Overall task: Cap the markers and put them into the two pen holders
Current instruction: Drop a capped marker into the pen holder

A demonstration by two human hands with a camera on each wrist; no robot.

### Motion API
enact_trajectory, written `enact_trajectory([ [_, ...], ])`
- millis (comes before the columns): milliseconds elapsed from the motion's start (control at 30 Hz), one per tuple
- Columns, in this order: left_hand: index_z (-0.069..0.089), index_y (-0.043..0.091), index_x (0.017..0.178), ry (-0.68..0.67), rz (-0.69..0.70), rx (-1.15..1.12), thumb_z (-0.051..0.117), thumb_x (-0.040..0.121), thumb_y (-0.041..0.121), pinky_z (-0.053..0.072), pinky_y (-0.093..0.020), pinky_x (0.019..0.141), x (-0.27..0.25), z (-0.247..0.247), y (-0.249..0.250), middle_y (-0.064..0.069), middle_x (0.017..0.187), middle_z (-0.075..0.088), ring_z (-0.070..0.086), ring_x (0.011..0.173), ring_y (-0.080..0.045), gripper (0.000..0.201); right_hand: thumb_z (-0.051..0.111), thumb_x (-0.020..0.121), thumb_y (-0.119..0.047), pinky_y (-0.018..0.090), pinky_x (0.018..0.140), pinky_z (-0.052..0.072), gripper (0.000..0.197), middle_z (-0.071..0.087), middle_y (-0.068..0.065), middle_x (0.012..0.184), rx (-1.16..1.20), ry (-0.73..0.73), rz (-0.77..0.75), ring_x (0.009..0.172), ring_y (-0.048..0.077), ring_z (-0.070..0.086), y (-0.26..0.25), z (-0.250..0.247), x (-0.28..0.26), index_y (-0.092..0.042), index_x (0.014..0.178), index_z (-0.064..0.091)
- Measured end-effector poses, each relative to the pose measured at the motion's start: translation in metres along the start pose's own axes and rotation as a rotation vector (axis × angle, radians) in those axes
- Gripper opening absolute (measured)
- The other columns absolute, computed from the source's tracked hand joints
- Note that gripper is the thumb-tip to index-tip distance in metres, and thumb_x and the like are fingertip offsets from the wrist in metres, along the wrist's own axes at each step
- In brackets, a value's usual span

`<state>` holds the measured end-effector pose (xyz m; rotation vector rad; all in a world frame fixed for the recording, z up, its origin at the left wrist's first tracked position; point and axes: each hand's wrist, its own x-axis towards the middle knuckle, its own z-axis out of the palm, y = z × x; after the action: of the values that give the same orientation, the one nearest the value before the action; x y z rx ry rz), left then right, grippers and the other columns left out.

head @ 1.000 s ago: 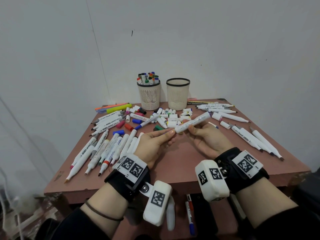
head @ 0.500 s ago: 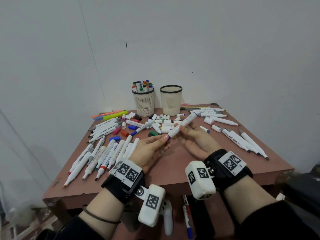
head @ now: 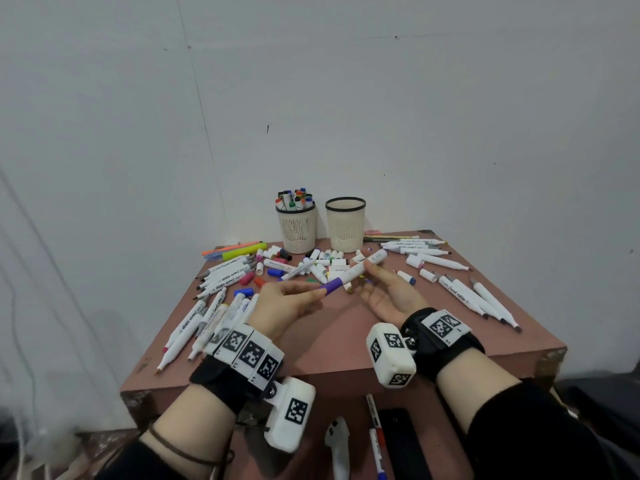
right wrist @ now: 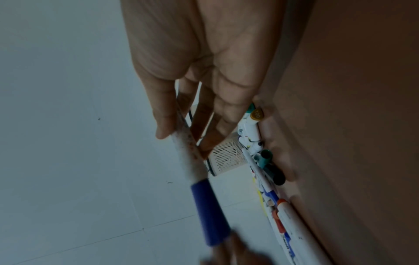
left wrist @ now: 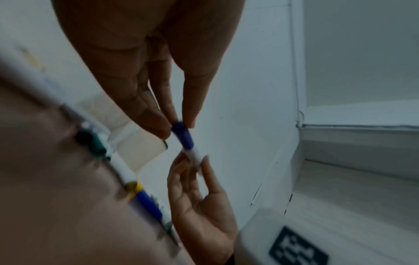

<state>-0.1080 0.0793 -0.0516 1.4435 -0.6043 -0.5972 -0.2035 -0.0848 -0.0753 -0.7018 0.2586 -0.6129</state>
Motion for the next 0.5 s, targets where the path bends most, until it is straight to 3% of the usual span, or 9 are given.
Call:
enact_trajectory([
  [67,0.071,0.005,0.084,0.010,0.081,0.101,0.074,0.076,0.001,0.056,-0.018,0.066,-0.005,-0.012,0.013,-0.010,0.077,0.070,0.066,0.069,-0.018,0.010,0.066,0.073,-0.009,0.032,0.073,0.059,0.044,0.068,0.011,0.095,0.039,0.045,-0.002,0.076,0.018,0.071,0.000,-0.001,0.001,-0.008,0.117,0.058],
  [133,0.072,0.006,0.087,0.008,0.138,0.222,0.076,0.076,0.005,0.054,-0.014,0.064,-0.008,-0.026,0.028,-0.007,0.077,0.071,0.066,0.068,-0.011,0.012,0.060,0.084,-0.007,0.033,0.073,0.059,0.033,0.068,0.013,0.098,0.072,0.090,-0.004,0.076,0.020,0.072,-0.002,-0.002,0.002,-0.006,0.117,0.057],
  [233,0.072,0.013,0.082,-0.001,0.193,0.417,0.078,0.074,0.011,0.051,-0.019,0.065,-0.005,-0.050,0.049,-0.002,0.070,0.071,0.063,0.062,-0.006,0.010,0.053,0.093,-0.004,0.028,0.057,0.058,0.007,0.071,0.013,0.082,-0.006,0.138,-0.004,0.066,0.019,0.071,-0.010,0.005,0.002,-0.003,0.096,0.060],
  [300,0.072,0.013,0.083,0.007,0.215,0.509,0.078,0.074,0.009,0.053,-0.023,0.066,0.001,-0.063,0.059,0.001,0.066,0.071,0.062,0.058,-0.005,0.011,0.051,0.093,-0.001,0.026,0.052,0.056,0.009,0.066,0.012,0.085,-0.176,0.133,-0.012,0.067,0.019,0.068,-0.017,0.017,0.003,-0.007,0.091,0.057],
  [400,0.073,0.017,0.084,-0.005,0.262,0.700,0.077,0.075,0.009,0.053,-0.032,0.080,0.015,-0.076,0.067,-0.005,0.078,0.073,0.067,0.074,-0.016,0.012,0.050,0.094,0.002,0.027,0.057,0.056,0.014,0.058,0.008,0.083,-0.343,0.101,-0.035,0.077,0.019,0.060,-0.026,0.039,0.006,-0.011,0.093,0.053],
  [500,0.073,0.018,0.087,-0.111,0.289,0.951,0.076,0.077,0.014,0.054,-0.030,0.083,0.028,-0.081,0.066,-0.003,0.086,0.074,0.068,0.082,-0.014,0.011,0.052,0.091,0.005,0.027,0.057,0.057,0.016,0.057,0.009,0.083,-0.431,0.094,-0.092,0.078,0.020,0.060,-0.039,0.062,0.013,-0.010,0.093,0.055],
])
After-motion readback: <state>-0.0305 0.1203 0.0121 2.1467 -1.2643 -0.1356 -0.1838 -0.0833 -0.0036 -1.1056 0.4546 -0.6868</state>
